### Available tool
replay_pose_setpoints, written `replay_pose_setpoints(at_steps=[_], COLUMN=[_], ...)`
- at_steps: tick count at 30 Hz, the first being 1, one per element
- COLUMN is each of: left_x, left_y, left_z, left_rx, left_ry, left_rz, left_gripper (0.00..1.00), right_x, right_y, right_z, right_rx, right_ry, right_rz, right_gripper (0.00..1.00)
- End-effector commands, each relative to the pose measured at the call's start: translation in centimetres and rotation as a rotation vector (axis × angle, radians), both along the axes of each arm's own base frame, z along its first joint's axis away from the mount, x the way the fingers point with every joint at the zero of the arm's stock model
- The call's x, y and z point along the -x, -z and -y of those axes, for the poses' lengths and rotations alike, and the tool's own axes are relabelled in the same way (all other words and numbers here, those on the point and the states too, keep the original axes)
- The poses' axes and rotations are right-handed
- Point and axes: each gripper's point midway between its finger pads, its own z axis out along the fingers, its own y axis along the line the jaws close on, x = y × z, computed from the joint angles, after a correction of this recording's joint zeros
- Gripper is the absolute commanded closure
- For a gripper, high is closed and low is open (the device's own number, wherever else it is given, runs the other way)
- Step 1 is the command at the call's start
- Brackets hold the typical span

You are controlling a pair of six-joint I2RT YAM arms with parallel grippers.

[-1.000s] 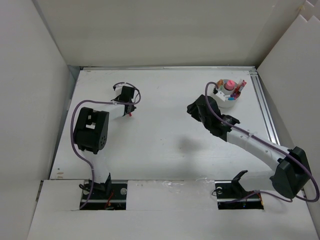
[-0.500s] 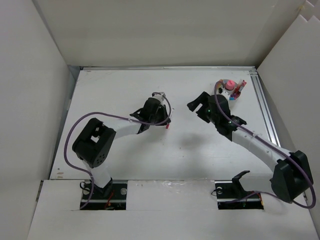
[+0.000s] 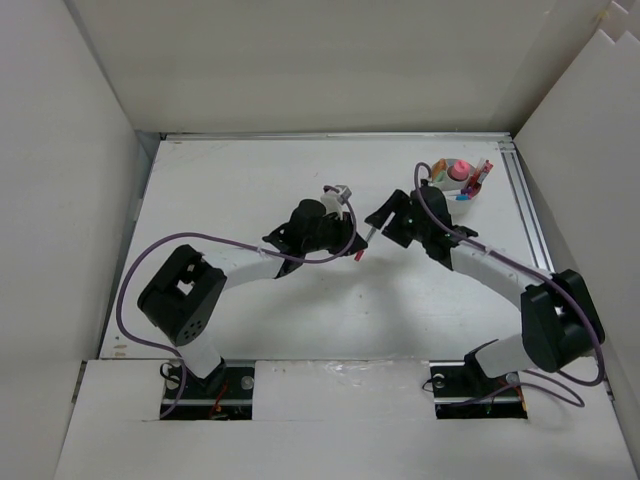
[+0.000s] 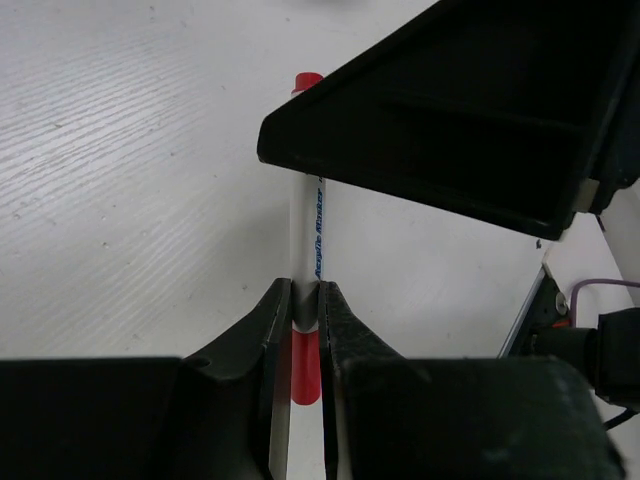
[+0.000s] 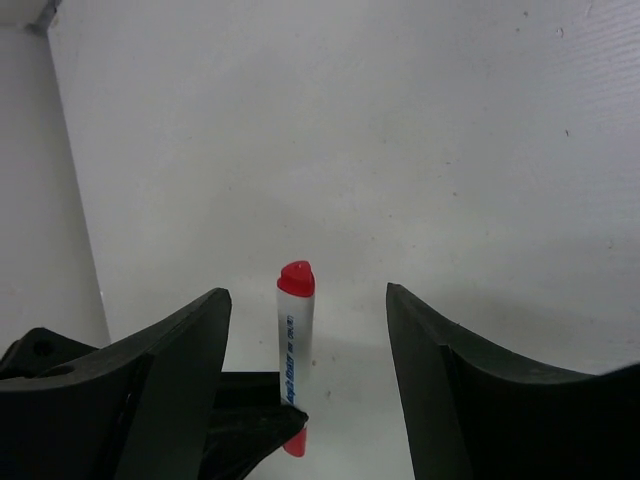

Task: Sort the stationery into containers
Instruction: Pick up the pen from the center of the board, then place the pen in the storage box.

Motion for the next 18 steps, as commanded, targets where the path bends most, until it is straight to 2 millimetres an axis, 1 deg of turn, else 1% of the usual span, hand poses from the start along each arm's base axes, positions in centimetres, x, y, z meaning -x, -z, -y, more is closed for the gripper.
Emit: replay_pose_setpoints(at_steps=[1,2,3,4,6,7,8,10,11,12,13,14,15,17,18], left_x=[0.4,0.9,0.9,0.9,0.9,0.8,0.8,0.8,0.8,0.8,0.6,0.4,0.3,0.1,0.1], left_y=[-3.5,-3.7,-3.3,-3.3,-3.1,-3.3,-3.3,-3.3,-2.9,-2.9,-2.5,-2.9,-2.5,-2.4,-2.4], left_z=[1.1,1.5,1.5,1.5,1.4,1.5,1.5,1.5,1.5,1.5,1.5,1.6,1.6,1.8,1.8], left_rx=[0.086,0.096,0.090,0.090,0.088,0.095,0.095,0.090,0.084,0.084,0.075,0.082,0.072,0.068,0.068], left_ry=[0.061,0.082,0.082,0.082,0.085,0.085,0.085,0.088,0.088,0.088,0.078,0.078,0.082,0.085,0.085], left_rz=[0.088,0.091,0.084,0.084,0.094,0.103,0.103,0.112,0.105,0.105,0.100,0.108,0.110,0.118,0.118], left_gripper=[1.00,1.00,1.00,1.00,1.00,1.00,1.00,1.00,1.00,1.00,1.00,1.00,0.99,0.92,0.75], right_x=[-1.3,-1.3,-1.3,-1.2,-1.4,-1.4,-1.5,-1.4,-1.4,-1.4,-1.4,-1.7,-1.8,-2.0,-1.9], right_y=[-2.8,-2.8,-2.1,-1.8,-1.4,-1.4,-1.6,-1.2,-1.2,-1.2,-1.2,-1.2,-1.2,-1.1,-1.5], right_z=[-0.8,-0.8,-1.0,-1.2,-1.5,-1.5,-1.5,-1.7,-1.7,-1.7,-1.7,-1.2,-1.1,-0.9,-0.9], right_rx=[-0.058,-0.058,-0.056,-0.058,-0.064,-0.064,-0.068,-0.069,-0.069,-0.069,-0.069,-0.063,-0.063,-0.061,-0.064], right_ry=[-0.032,-0.032,-0.040,-0.050,-0.053,-0.053,-0.054,-0.061,-0.061,-0.061,-0.061,-0.042,-0.042,-0.021,-0.021], right_rz=[0.100,0.100,0.083,0.072,0.055,0.054,0.063,0.052,0.052,0.052,0.052,0.055,0.055,0.055,0.064], right_gripper=[0.32,0.36,0.39,0.46,0.53,0.53,0.58,0.64,0.71,0.75,0.79,0.82,0.88,0.94,0.95])
